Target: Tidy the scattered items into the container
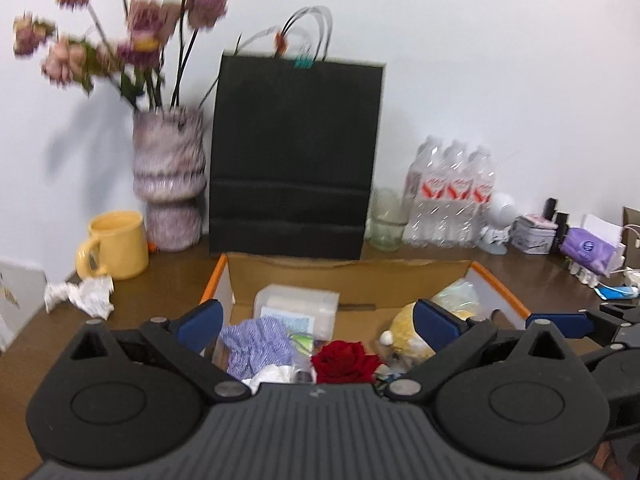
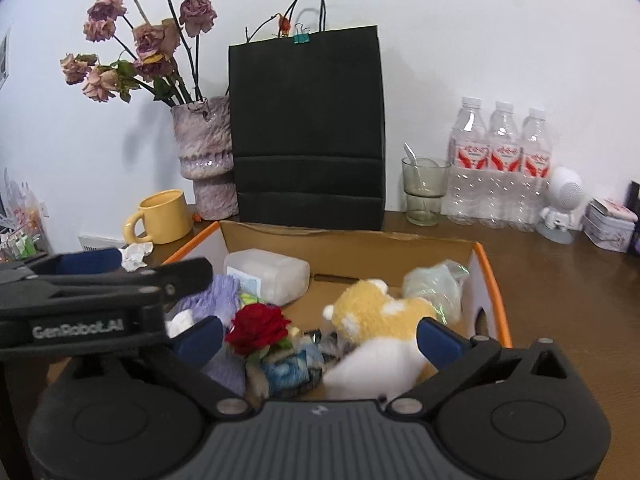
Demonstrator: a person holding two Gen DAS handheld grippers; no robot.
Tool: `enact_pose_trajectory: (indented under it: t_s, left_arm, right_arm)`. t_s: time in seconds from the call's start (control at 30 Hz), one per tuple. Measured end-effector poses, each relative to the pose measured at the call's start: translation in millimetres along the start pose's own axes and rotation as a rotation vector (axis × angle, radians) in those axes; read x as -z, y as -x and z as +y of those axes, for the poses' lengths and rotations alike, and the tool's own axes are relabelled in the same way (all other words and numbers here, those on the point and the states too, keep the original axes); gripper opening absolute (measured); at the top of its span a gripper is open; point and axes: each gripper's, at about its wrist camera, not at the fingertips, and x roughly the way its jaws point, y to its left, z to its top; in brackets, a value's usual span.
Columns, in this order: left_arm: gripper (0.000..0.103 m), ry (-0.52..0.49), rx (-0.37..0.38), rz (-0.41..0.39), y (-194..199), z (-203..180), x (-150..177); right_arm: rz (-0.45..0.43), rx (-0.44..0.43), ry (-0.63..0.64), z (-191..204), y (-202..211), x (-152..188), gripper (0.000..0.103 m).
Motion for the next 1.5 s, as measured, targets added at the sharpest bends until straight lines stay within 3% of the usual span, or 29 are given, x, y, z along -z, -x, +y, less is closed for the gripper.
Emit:
enact_pose_trajectory:
  t_s: [0.2, 0.7, 1.5]
  left_arm:
    - [0.103, 0.022, 0.028, -0.026, 46, -4, 6]
    - [0.103, 0.019, -0.017, -0.02, 132, -12, 31]
    - [0.103, 0.049, -0.014, 0.023, 161, -10, 52]
  right_arm:
    - [0.025, -0.003, -0.031, -4, 41, 13, 0.103]
    - [-0.007, 0.009, 0.004, 18, 125, 48, 0.103]
    - [-0.041, 0.039, -0.006, 26, 158, 65, 0.103]
